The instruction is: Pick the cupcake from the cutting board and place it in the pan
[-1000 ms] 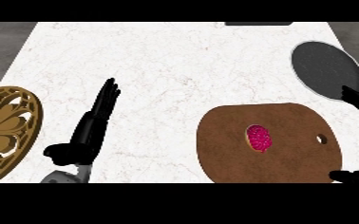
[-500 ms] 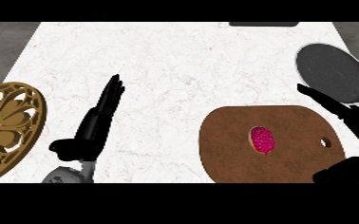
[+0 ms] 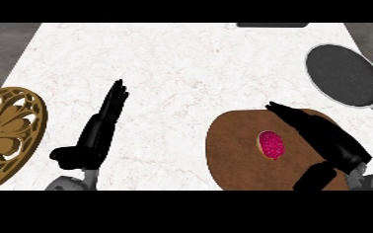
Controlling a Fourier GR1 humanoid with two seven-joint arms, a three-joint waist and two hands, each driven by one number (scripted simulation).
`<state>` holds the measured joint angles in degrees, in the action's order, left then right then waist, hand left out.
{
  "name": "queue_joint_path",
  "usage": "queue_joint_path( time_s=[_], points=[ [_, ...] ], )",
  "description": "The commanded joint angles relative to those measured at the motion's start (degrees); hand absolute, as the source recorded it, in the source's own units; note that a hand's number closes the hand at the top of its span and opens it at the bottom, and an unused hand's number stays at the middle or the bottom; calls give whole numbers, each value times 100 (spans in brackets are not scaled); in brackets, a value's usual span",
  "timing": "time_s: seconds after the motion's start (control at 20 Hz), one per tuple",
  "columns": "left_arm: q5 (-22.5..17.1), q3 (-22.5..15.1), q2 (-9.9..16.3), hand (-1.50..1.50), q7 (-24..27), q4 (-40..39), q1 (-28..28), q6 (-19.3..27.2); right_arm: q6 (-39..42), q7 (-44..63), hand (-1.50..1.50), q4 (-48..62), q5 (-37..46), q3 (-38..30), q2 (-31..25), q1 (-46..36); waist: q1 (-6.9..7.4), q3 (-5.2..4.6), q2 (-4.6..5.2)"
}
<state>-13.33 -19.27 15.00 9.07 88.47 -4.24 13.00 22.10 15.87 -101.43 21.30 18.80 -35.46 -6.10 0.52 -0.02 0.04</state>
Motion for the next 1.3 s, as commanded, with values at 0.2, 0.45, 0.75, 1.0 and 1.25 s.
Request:
queue_joint_path(
  time_s=[0.2, 0.45, 0.75, 1.0, 1.25],
  points=[
    [218, 276, -150, 0, 257, 24, 408, -326, 83, -468, -150, 382, 737, -164, 370, 411, -52, 2, -7],
    [628, 295, -571, 0, 36, -77, 97, -235, 400, -363, -150, 296, 883, -524, 650, 428, -63, 2, -7],
    [570, 580, -460, 0, 18, 262, 541, -693, 337, -401, -150, 742, 1266, -560, 1326, 113, -40, 2, -7],
    [643, 829, -572, 0, -648, 351, -20, -738, 499, -303, -150, 1168, 1586, -560, 1669, -282, -35, 2, -5],
    [922, 692, -920, 0, -651, 199, -50, -628, 406, -446, -150, 1889, 1929, -621, 1906, -536, -38, 2, -3]
  ],
)
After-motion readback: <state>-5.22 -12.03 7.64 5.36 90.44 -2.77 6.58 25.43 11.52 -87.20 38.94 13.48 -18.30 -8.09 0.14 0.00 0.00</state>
